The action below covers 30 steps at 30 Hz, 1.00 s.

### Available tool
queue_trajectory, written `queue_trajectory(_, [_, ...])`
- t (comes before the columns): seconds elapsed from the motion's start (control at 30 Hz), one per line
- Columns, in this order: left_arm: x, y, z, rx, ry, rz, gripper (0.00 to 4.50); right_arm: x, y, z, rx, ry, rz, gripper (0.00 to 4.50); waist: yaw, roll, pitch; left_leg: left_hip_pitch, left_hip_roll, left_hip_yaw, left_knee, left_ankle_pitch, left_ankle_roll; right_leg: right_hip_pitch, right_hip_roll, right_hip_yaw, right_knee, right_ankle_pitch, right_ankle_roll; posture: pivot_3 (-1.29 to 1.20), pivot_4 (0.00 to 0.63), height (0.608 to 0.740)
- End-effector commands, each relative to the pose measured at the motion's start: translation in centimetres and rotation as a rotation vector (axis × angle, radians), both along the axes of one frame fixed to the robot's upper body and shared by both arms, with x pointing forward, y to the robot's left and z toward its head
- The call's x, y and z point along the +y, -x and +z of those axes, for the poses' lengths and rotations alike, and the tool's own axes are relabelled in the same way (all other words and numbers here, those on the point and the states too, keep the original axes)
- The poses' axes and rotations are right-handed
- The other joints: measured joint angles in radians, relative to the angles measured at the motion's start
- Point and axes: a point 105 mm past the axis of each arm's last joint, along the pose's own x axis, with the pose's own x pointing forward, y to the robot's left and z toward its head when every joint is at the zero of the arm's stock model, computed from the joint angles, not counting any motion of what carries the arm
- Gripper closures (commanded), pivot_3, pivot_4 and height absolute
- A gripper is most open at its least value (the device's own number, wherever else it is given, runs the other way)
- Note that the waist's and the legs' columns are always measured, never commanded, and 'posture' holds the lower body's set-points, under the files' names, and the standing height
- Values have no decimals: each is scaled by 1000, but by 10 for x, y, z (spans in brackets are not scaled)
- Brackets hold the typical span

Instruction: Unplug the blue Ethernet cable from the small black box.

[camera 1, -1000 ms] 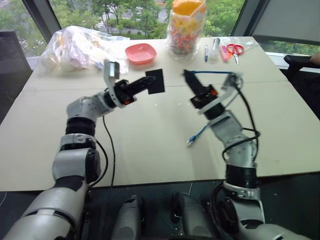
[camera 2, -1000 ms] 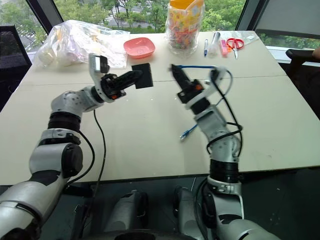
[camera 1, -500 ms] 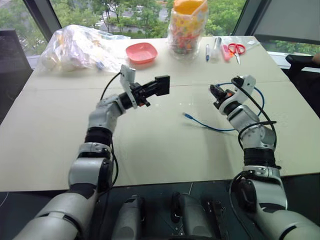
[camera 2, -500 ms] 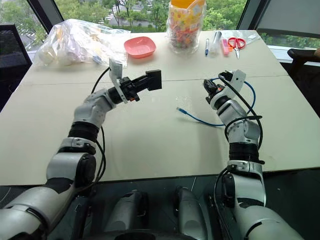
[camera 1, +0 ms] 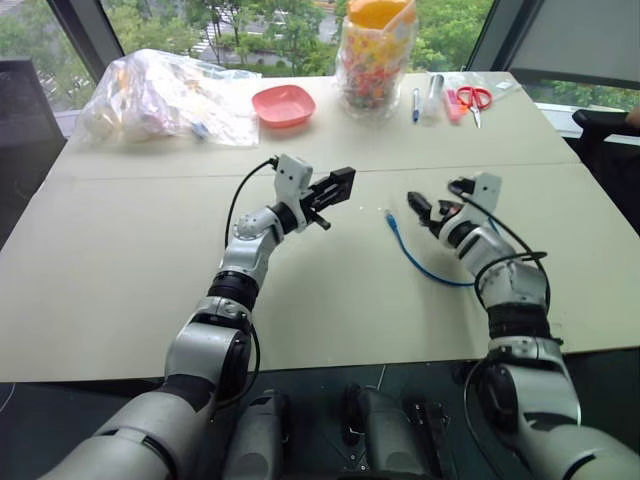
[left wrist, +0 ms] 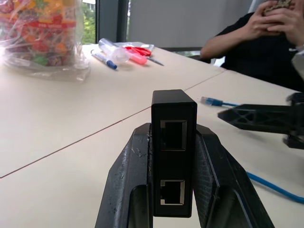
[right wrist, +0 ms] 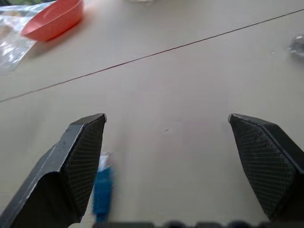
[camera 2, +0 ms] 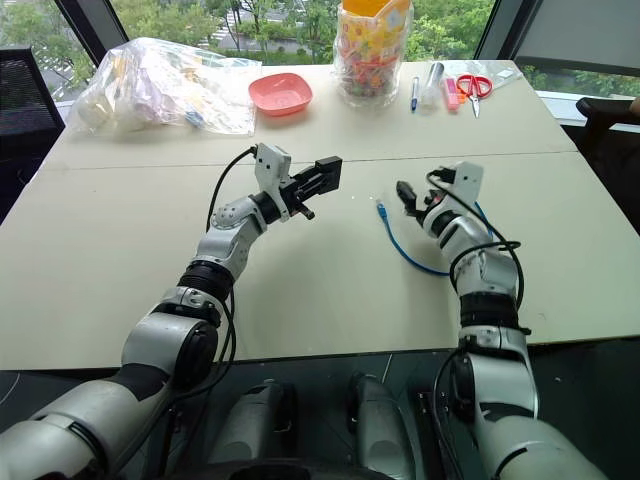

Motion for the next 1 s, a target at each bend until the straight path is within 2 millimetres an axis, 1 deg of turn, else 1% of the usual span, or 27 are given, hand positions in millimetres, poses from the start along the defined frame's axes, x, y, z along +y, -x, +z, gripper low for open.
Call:
queue_trajectory(0.03, [-7, -4, 4, -36, -4, 31, 4004, 20, 18, 37, -139, 7, 76, 43, 0, 0, 0, 0, 0, 0, 0, 0, 0, 0, 0, 0, 0, 0, 1, 0, 150, 740])
queue_trajectory(0.13, [-5, -7, -5, -12, -17, 70, 4004, 27, 28, 45, -179, 4, 92, 43, -2, 0, 0, 0, 0, 0, 1, 0, 0, 0, -1, 0, -1, 1, 2, 0, 150, 740])
queue_trajectory(0.2, [-5, -8, -9, 3, -17, 88, 4004, 26, 31, 49, -202, -8, 80, 43, -3, 0, 0, 0, 0, 0, 2, 0, 0, 0, -1, 0, -1, 1, 2, 0, 150, 740])
queue_trajectory(0.3, [-6, -6, -15, 13, -30, 72, 4004, 19, 34, 52, -228, -30, 48, 43, -2, 0, 0, 0, 1, -1, 2, 0, 0, 0, 0, -1, -1, 1, 2, 0, 150, 740])
queue_trajectory(0.33, [-7, -4, -17, 8, -39, 54, 2988, 16, 34, 52, -231, -27, 41, 0, -2, 0, 0, 0, 1, -1, 1, 0, 0, 0, 0, -1, -1, 1, 2, 0, 150, 740])
queue_trajectory(0.4, [-7, -1, -18, 3, -48, 30, 2300, 13, 35, 51, -231, -24, 32, 0, -1, 0, 0, 0, 1, 0, 1, 0, 0, 0, -1, -1, -1, 1, 1, 0, 150, 740])
queue_trajectory(0.5, [-5, 0, -20, 5, -68, -2, 953, 12, 35, 49, -231, -23, 32, 0, -2, 0, 0, -1, 1, 0, 1, 0, 0, 0, -1, -1, -1, 1, 1, 0, 150, 740])
queue_trajectory(0.57, [-1, 2, -16, -24, -102, -36, 227, 12, 35, 48, -231, 2, 41, 0, -2, 0, 0, -1, 1, 0, 1, 0, 0, 0, -1, -1, -1, 1, 1, 0, 150, 740])
queue_trajectory(0.63, [9, 4, -4, -46, -105, -81, 227, 11, 38, 46, -234, 28, 56, 0, -5, 0, 0, -1, 1, 0, 1, 0, 0, 0, 0, -1, -1, 1, 1, 0, 150, 740])
queue_trajectory(0.7, [20, 11, 10, -70, -95, -130, 227, 10, 44, 45, -238, 40, 76, 0, -5, 0, 0, -1, 1, 0, 1, 0, 0, 0, 0, -1, -1, 1, 1, 0, 150, 740])
queue_trajectory(0.73, [25, 15, 16, -74, -90, -152, 227, 9, 47, 44, -241, 46, 88, 0, -6, 0, 0, -1, 2, 0, 1, 0, 0, 0, 0, -1, -1, 1, 1, 0, 150, 740])
queue_trajectory(0.8, [42, 28, 32, -65, -78, -181, 227, 9, 56, 44, -254, 63, 127, 0, -6, 0, 0, -1, 2, 0, 0, 0, 0, -1, 0, 0, -1, 1, 1, 0, 150, 740])
queue_trajectory(0.87, [60, 42, 45, -33, -58, -187, 227, 5, 65, 51, -314, 108, 133, 0, -5, 0, 0, -1, 2, 0, 0, 0, 0, -1, 0, 0, 0, 1, 1, 0, 150, 740])
queue_trajectory(0.93, [74, 55, 47, 14, -57, -177, 227, 2, 73, 51, -332, 160, 147, 0, -4, 0, 0, -1, 2, 0, 1, 0, 0, -1, 0, 0, 0, 1, 1, 0, 150, 740])
queue_trajectory(0.97, [86, 64, 40, 47, -88, -150, 227, 4, 80, 50, -334, 169, 179, 0, -3, 0, 0, 0, 2, 0, 1, 0, 0, 0, 0, 0, 0, 1, 1, 0, 150, 740])
queue_trajectory(1.0, [94, 71, 35, 71, -112, -130, 227, 6, 85, 50, -337, 174, 203, 0, -3, 1, -1, 0, 2, 0, 2, 0, 0, 1, 0, 0, 0, 1, 1, 0, 150, 740])
